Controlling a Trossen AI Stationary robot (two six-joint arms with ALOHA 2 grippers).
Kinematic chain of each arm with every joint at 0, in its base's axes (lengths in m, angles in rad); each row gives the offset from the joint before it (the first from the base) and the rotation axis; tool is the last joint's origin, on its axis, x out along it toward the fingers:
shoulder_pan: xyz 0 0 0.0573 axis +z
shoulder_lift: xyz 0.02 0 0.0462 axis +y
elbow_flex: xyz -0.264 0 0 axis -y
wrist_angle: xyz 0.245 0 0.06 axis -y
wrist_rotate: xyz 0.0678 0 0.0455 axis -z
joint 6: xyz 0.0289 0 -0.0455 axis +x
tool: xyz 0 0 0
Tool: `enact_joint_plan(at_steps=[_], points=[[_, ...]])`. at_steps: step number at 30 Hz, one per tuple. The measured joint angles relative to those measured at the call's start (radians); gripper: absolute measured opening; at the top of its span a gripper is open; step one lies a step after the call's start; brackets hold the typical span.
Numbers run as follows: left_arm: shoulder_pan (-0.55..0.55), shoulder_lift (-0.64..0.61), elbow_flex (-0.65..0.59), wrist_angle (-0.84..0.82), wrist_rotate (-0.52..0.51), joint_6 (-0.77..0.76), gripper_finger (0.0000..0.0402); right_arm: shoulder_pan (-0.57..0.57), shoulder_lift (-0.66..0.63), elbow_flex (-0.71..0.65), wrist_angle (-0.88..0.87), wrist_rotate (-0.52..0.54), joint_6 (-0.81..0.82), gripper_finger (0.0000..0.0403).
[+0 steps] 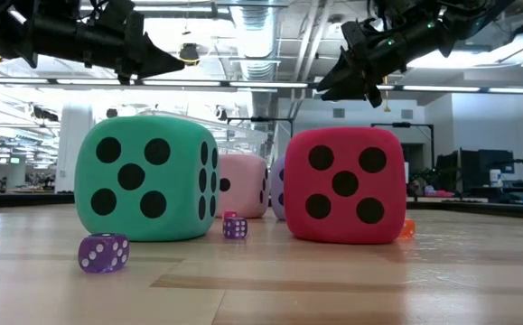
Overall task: Pick & Place Dice
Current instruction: Put the top large pink dice into the transparent container
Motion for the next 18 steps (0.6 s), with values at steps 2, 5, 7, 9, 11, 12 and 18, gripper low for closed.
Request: enact_joint_plan(at_steps=[2, 5, 7, 9, 11, 12, 18], points=[[0.0, 0.0, 0.0, -0.025, 0.004, 0.0, 0.0003, 0.0, 0.0, 0.0, 0.0, 0.0, 0.0, 0.0138], [-0.001, 0.0, 0.0, -0.078, 0.04, -0.007, 0.0003, 0.0, 0.0, 0.0, 0.0, 0.0, 0.002, 0.0138], [-0.001, 0.0, 0.0, -0.086, 0.052, -0.009, 0.0003, 0.0, 0.0, 0.0, 0.0, 0.0, 0.015, 0.0138], [0.0, 0.0, 0.0, -0.079, 0.053, -0.007, 0.0003, 0.0, 0.0, 0.0, 0.0, 0.0, 0.015, 0.0138], [0.005, 0.0, 0.0, -0.067, 0.053, -0.007, 0.0003, 0.0, 0.0, 0.0, 0.0, 0.0, 0.011, 0.0138], [0.007, 0.0, 0.0, -0.062, 0.053, -0.007, 0.0003, 0.0, 0.0, 0.0, 0.0, 0.0, 0.011, 0.0138], [0.008, 0.0, 0.0, -0.063, 0.053, -0.001, 0.0003, 0.001, 0.0, 0.0, -0.003, 0.0, 0.008, 0.0138]])
